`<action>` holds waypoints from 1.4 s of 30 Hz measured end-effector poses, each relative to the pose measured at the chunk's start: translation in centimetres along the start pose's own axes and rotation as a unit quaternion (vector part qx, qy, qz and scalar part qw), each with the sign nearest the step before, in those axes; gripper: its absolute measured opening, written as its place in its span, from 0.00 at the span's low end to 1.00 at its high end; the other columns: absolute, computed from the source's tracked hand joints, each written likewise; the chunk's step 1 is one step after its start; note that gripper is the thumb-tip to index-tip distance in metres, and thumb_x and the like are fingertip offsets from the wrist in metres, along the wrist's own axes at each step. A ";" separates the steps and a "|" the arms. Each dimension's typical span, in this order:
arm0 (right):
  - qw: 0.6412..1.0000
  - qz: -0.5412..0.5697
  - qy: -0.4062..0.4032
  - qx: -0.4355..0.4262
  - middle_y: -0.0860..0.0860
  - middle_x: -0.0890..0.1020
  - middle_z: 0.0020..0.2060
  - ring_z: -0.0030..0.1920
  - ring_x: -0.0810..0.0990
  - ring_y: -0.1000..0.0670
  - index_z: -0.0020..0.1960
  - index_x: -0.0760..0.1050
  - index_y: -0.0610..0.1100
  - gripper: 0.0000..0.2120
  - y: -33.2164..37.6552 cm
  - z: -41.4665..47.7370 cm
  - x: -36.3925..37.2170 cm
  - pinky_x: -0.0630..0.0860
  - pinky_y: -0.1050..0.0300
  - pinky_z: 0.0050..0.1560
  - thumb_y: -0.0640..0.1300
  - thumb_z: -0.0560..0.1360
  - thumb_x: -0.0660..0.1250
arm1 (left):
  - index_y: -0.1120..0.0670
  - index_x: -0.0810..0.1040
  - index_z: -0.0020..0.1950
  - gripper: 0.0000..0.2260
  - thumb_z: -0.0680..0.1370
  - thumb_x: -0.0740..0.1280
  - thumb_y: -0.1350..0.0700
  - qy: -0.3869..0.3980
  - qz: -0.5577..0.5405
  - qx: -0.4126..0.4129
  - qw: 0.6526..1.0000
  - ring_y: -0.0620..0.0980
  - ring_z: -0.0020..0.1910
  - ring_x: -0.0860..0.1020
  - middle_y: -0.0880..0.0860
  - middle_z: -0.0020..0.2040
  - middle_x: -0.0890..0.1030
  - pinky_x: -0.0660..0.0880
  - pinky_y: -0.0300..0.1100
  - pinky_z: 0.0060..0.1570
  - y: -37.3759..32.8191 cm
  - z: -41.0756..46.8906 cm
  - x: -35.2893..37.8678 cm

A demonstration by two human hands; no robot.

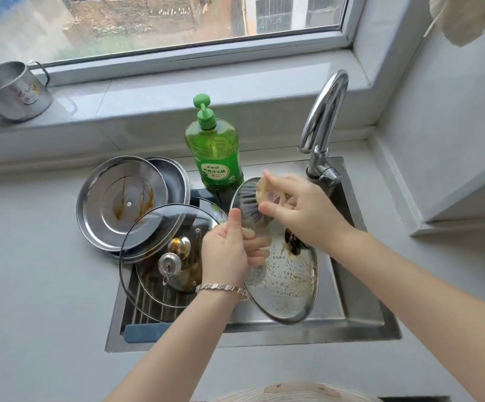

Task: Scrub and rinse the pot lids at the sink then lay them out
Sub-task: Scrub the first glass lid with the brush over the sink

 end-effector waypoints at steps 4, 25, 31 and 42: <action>0.998 -0.041 0.047 0.006 0.50 0.75 0.60 0.61 0.72 0.53 0.72 0.64 0.46 0.27 -0.3 0.6 0.8 0.65 0.60 0.61 0.48 0.75 0.67 | 0.61 0.71 0.34 0.20 0.80 0.57 0.49 0.011 0.001 -0.015 1.000 0.51 0.23 0.76 0.52 0.22 0.77 0.70 0.35 0.20 0.7 -0.3 -0.3; 0.983 -0.002 -0.023 0.182 0.53 0.75 0.53 0.52 0.73 0.58 0.71 0.66 0.46 0.26 -6.5 -4.9 0.4 0.64 0.64 0.51 0.47 0.75 0.67 | 0.63 0.72 0.42 0.21 0.81 0.57 0.46 -0.181 -0.121 -0.111 0.970 0.50 0.20 0.77 0.61 0.33 0.82 0.72 0.33 0.19 1.0 2.0 -4.9; 0.990 0.029 0.057 0.122 0.55 0.76 0.52 0.54 0.74 0.54 0.69 0.69 0.48 0.23 -4.5 -7.7 2.6 0.68 0.60 0.59 0.46 0.75 0.67 | 0.62 0.72 0.39 0.21 0.81 0.57 0.46 -0.198 -0.121 -0.090 0.968 0.47 0.21 0.77 0.56 0.25 0.81 0.72 0.32 0.19 0.6 2.1 -5.5; 0.972 0.027 -0.030 0.232 0.51 0.77 0.60 0.61 0.73 0.53 0.70 0.68 0.46 0.25 -9.8 -5.9 -1.3 0.64 0.63 0.57 0.46 0.75 0.67 | 0.60 0.70 0.37 0.20 0.80 0.57 0.46 -0.102 -0.102 -0.078 0.986 0.47 0.20 0.77 0.57 0.28 0.82 0.73 0.32 0.21 -0.1 2.0 -5.3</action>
Point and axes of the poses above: each hand's wrist, its own z-axis towards the middle knuckle, its own x-axis out of the palm, y = z × x, the point moved 7 cm from there along z, towards the middle knuckle
